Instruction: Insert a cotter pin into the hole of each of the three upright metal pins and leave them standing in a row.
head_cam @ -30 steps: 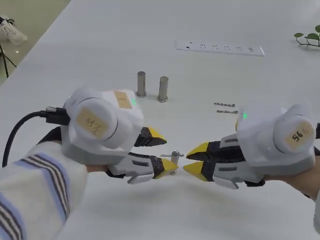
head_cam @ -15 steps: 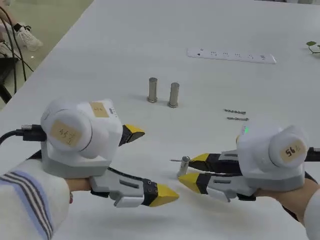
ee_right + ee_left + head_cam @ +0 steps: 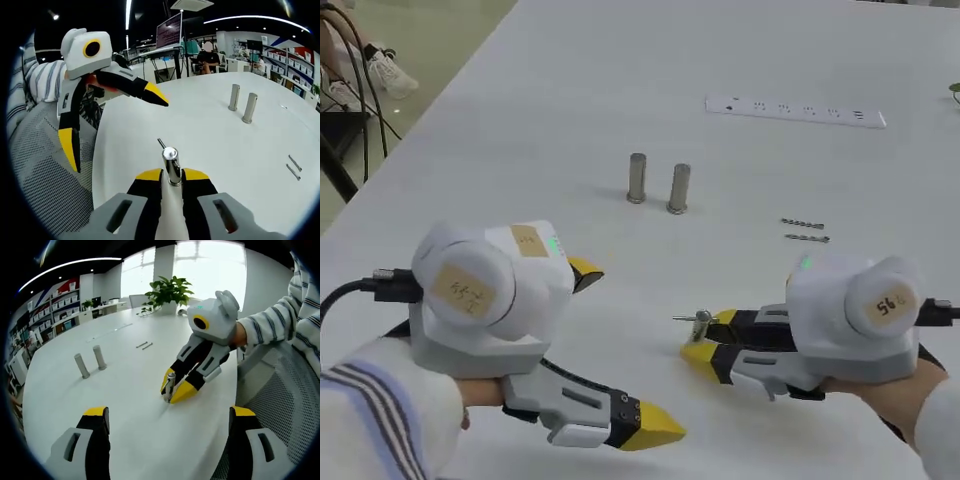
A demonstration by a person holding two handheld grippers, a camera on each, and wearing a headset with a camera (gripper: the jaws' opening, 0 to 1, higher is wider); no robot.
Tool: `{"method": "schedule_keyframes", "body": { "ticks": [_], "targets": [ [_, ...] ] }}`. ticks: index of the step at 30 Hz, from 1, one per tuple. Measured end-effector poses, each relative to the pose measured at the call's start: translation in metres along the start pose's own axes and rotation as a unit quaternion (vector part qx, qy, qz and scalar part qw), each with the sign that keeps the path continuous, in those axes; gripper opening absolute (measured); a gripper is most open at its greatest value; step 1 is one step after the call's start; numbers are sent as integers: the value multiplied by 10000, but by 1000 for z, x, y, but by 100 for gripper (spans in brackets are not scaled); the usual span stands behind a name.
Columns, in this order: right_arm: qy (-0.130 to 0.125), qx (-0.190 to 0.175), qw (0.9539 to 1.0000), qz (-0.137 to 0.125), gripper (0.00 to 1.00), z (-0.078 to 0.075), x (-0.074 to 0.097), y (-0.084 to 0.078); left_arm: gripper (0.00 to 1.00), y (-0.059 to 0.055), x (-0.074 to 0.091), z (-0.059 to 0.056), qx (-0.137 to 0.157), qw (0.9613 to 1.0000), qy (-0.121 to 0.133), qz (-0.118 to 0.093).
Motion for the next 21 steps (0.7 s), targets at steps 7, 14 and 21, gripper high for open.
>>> {"method": "schedule_keyframes", "body": {
  "ticks": [7, 14, 21],
  "targets": [
    [-114, 99, 9999, -18, 5, 0, -1, 1, 99, -2, 2, 3, 109, 9999, 63, -31],
    [-306, 183, 9993, -103, 4, 0, -2, 4, 97, -7, 3, 4, 184, 9998, 119, 41],
    [-568, 111, 9980, -235, 4, -8, -13, 24, 98, -8, 3, 6, 274, 9995, 157, 30]
  ]
}}
Point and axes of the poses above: the centre of the closed fingertips' face, and the gripper's own axes: x roughly backward along the fingers, z roughly to its left, y roughly out of its top, the point moved 10 cm from there along x, roughly backward along the fingers, and after that the axes turned 1 degree about -x, right-handed, at the moved point
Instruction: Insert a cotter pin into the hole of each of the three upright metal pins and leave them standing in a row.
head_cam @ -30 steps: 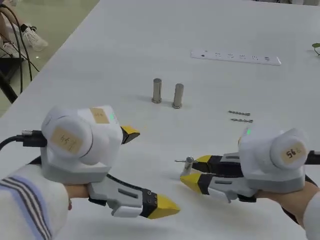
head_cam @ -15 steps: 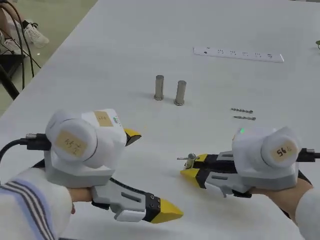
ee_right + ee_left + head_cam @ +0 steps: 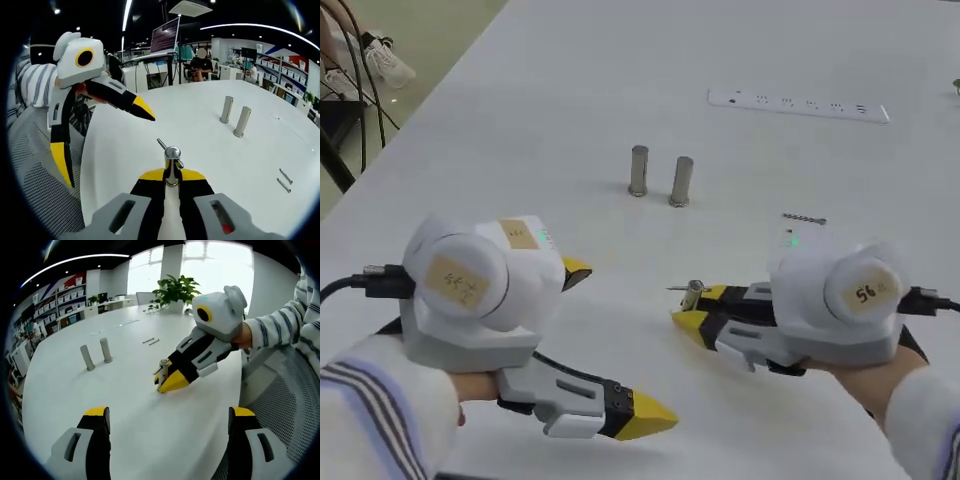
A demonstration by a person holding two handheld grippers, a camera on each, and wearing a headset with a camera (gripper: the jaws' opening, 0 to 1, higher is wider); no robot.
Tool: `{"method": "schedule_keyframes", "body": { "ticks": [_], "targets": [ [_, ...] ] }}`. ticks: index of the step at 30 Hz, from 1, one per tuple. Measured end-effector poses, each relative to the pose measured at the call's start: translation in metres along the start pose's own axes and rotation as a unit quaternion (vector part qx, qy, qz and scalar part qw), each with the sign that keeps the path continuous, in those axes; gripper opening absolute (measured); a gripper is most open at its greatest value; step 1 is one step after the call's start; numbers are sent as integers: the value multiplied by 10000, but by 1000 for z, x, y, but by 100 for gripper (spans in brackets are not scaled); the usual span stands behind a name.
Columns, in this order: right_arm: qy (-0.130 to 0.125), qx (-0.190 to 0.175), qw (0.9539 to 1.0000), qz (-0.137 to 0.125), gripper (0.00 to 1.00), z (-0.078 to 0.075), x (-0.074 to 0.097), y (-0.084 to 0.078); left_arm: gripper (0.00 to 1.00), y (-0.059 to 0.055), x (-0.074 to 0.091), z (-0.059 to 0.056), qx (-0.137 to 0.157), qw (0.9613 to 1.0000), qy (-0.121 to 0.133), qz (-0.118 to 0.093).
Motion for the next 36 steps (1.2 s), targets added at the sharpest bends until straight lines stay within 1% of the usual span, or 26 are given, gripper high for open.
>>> {"method": "schedule_keyframes", "body": {
  "ticks": [3, 5, 7, 10, 11, 13, 19, 22, 25, 28, 34, 36],
  "targets": [
    [-106, -133, 9998, -69, 4, -4, -7, 7, 98, 1, 1, 1, 46, 10000, 26, -31],
    [-149, -106, 9998, -64, 4, -6, -11, 10, 98, 1, 1, 1, 96, 9999, 51, -35],
    [-256, -228, 9994, -106, 4, -10, -16, 12, 98, 0, 2, 2, 133, 9999, 89, -16],
    [-294, -240, 9992, -107, 4, -12, -23, 16, 98, -1, 2, 3, 163, 9998, 143, 45],
    [-300, -216, 9993, -88, 4, -13, -24, 17, 98, -2, 2, 4, 212, 9996, 190, 42],
    [-311, -175, 9994, -50, 4, -14, -29, 20, 98, -2, 3, 6, 286, 9994, 187, 4],
    [-319, -182, 9993, -25, 4, -15, -40, 22, 98, -1, 5, 8, 354, 9991, 211, -38],
    [-336, -66, 9994, 66, 4, -15, -44, 20, 98, -2, 5, 9, 375, 9991, 213, -13],
    [-331, -93, 9994, 77, 4, -15, -45, 19, 98, -4, 6, 9, 417, 9988, 236, -12],
    [-381, -99, 9992, 107, 4, -15, -46, 19, 98, -5, 6, 9, 451, 9987, 236, -24],
    [-428, -109, 9990, 78, 4, -13, -47, 18, 98, -6, 5, 10, 459, 9987, 229, -8],
    [-433, -117, 9990, 75, 4, -12, -48, 18, 98, -6, 5, 10, 463, 9986, 262, -11]
  ]
}}
Point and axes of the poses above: the centre of the closed fingertips' face, and the gripper's own axes: x roughly backward along the fingers, z roughly to its left, y roughly out of its top, the point moved 10 cm from there along x, roughly backward along the fingers, and after that the axes turned 1 degree about -x, right-handed, at the moved point
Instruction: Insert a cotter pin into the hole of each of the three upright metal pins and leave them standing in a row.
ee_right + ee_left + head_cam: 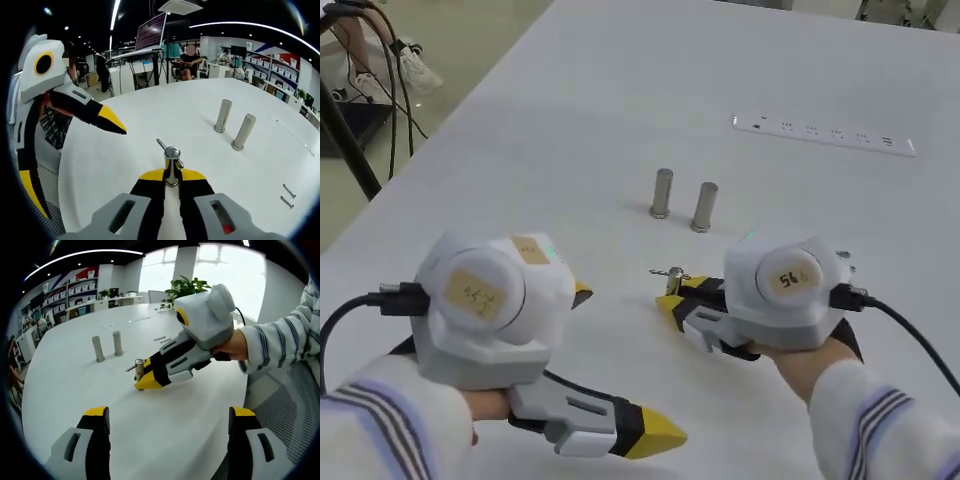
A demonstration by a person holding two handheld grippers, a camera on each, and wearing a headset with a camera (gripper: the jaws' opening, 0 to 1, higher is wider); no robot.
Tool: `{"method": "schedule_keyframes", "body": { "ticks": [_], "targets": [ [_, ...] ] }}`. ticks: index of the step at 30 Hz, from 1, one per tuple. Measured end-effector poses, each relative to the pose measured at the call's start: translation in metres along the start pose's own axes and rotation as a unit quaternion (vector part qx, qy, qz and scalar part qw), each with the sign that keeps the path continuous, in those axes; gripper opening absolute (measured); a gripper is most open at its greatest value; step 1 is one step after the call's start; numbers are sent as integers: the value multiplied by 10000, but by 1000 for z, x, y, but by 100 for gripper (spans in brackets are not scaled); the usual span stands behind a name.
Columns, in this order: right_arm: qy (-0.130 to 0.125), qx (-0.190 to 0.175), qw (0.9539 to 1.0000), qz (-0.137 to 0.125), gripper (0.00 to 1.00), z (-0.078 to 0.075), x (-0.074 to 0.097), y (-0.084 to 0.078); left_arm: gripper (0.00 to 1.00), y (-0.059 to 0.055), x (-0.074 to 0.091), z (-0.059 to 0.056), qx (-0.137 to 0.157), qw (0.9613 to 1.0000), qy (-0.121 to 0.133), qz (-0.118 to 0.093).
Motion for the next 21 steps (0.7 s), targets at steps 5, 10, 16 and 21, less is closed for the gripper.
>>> {"method": "schedule_keyframes", "body": {
  "ticks": [5, 10, 16, 21],
  "targets": [
    [-54, 52, 10000, -44, 5, 1, -1, 0, 98, 1, 1, 0, -4, 10000, -8, -17],
    [10, 203, 9998, 1, 17, 3, 5, -5, 98, 2, 2, 1, -5, 10000, 7, -21],
    [17, 236, 9997, -43, 33, 4, 34, -5, 98, 3, 6, 3, 31, 10000, 42, -59],
    [18, -17, 10000, -45, 56, -3, 71, -7, 98, 4, 9, 5, 38, 9999, 54, -100]
  ]
}}
Point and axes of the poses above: the centre of the closed fingertips' face, and the gripper's own axes: x roughly backward along the fingers, z roughly to its left, y roughly out of its top, the point moved 10 cm from there along x, roughly backward along the fingers, and after that the axes turned 1 degree about -x, right-handed, at the moved point
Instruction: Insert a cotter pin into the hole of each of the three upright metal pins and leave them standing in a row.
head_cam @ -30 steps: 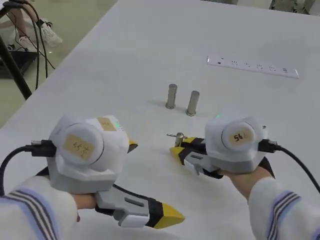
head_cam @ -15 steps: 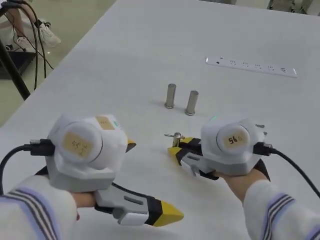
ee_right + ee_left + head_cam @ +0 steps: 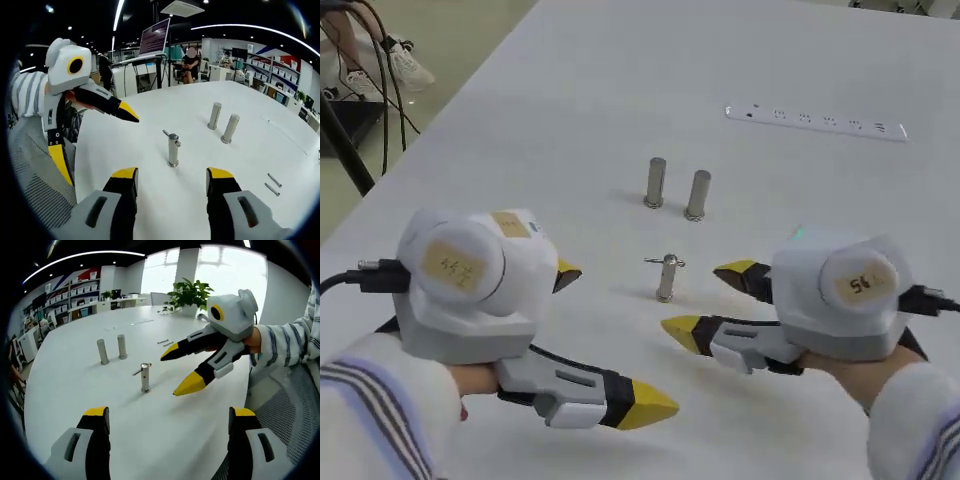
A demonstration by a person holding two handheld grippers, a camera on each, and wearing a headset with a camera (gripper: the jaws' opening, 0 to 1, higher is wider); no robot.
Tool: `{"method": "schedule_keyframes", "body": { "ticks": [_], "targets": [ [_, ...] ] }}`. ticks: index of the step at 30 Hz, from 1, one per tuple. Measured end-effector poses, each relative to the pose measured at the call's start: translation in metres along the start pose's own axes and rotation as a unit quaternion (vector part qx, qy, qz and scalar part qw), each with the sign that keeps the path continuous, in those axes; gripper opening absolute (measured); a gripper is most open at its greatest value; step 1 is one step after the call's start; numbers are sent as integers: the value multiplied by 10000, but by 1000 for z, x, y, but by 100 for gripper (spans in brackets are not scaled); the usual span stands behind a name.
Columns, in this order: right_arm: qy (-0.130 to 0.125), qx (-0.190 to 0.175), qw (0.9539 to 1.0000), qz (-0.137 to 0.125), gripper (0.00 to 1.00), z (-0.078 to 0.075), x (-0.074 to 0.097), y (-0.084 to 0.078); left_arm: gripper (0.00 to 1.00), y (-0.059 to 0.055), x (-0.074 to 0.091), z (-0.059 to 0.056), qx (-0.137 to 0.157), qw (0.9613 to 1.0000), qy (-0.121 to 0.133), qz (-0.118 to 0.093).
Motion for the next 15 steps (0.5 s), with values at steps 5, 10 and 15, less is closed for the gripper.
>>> {"method": "schedule_keyframes", "body": {
  "ticks": [5, 10, 15],
  "targets": [
    [-301, -432, 9985, -142, 64, -8, 38, -7, 98, -1, 1, 1, 13, 10000, -14, 14],
    [-601, -817, 9945, -273, 72, -10, 68, -15, 98, -3, 1, 2, -3, 10000, -22, 80],
    [-837, -1273, 9879, -306, 79, -6, 85, -26, 98, -3, 1, 5, -41, 9999, -38, 84]
  ]
}}
Point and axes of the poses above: the centre of the closed fingertips' face, and the gripper's own axes: x roughly backward along the fingers, z roughly to its left, y roughly out of its top, the point moved 10 cm from there along x, roughly backward along the fingers, and after that the axes turned 1 degree about -x, right-handed, at the moved point
